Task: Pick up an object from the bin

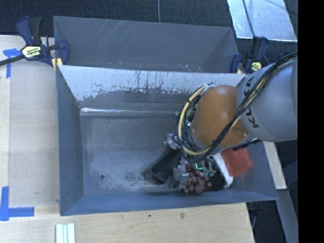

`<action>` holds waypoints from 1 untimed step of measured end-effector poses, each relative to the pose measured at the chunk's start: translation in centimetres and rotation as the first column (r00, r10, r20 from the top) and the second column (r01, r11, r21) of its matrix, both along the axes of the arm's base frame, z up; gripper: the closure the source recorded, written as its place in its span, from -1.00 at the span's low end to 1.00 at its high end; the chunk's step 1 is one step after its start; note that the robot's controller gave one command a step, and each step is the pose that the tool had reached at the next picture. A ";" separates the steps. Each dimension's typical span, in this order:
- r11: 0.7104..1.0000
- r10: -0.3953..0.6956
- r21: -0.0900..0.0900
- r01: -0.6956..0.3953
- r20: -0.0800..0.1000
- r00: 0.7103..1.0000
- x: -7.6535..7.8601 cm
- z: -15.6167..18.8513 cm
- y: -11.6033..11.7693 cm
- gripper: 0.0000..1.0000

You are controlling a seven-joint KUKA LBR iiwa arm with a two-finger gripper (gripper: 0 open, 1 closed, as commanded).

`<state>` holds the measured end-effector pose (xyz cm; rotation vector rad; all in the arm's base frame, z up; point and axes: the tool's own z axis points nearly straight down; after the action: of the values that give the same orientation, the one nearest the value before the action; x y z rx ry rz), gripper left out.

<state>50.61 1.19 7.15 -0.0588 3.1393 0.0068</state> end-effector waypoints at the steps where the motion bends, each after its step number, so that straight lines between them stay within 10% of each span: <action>1: 1.000 0.002 0.000 -0.002 0.021 1.000 0.5 0.2 0.1 1.00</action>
Offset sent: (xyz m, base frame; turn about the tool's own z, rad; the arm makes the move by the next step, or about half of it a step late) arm 0.0000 0.0000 0.0000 0.0000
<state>51.11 1.30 7.32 -0.0611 3.1177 0.0068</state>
